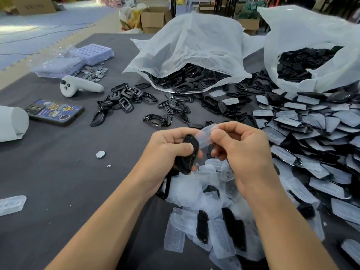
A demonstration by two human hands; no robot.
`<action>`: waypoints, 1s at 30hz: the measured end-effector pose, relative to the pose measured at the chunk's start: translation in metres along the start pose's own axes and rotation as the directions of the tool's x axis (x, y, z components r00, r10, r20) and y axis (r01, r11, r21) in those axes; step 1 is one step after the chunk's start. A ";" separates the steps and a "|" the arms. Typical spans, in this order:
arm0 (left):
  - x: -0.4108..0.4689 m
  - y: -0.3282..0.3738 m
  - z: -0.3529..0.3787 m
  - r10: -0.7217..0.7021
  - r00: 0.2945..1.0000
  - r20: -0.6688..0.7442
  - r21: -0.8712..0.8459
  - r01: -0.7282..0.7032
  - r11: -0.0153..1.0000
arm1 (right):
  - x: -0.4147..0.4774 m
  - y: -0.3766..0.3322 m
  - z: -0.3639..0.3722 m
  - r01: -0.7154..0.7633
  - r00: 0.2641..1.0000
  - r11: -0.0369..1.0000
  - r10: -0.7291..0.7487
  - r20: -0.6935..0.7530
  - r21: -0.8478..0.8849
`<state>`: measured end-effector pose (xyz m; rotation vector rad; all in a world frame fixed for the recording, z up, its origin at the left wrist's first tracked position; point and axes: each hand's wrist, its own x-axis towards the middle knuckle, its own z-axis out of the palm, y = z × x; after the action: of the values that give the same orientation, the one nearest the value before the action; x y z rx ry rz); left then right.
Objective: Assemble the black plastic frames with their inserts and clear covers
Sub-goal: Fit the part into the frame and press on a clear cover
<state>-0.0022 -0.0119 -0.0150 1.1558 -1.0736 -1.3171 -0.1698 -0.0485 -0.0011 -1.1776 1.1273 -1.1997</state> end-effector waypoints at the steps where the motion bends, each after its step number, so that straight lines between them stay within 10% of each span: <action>1: 0.000 0.000 0.001 -0.008 1.000 0.015 -0.004 0.008 1.000 | 0.000 0.001 0.001 0.012 1.000 1.000 -0.012 -0.003 -0.005; 11: -0.004 0.001 0.002 0.022 0.995 -0.096 0.077 -0.015 0.997 | -0.001 0.003 -0.002 0.084 0.996 0.965 -0.080 0.026 -0.247; 21: -0.001 -0.006 0.006 0.199 0.962 -0.184 0.465 -0.093 0.880 | -0.011 0.007 0.007 0.352 0.926 0.657 -0.350 0.143 -0.667; 25: 0.002 -0.009 0.004 0.212 0.936 -0.281 0.390 -0.091 0.916 | -0.008 -0.002 0.005 0.133 0.985 0.973 -0.151 -0.082 -0.190; 27: 0.002 -0.008 0.006 0.221 0.928 -0.301 0.353 -0.107 0.930 | -0.013 -0.007 0.013 -0.046 0.998 0.981 0.037 0.052 0.190; 30: -0.001 -0.006 0.013 0.209 0.926 -0.315 0.236 -0.137 0.962 | -0.023 -0.005 0.029 -0.214 0.970 0.928 0.166 0.175 0.305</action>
<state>-0.0161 -0.0109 -0.0195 1.3531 -1.0491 -0.8419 -0.1421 -0.0243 0.0056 -0.8694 0.8731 -1.0797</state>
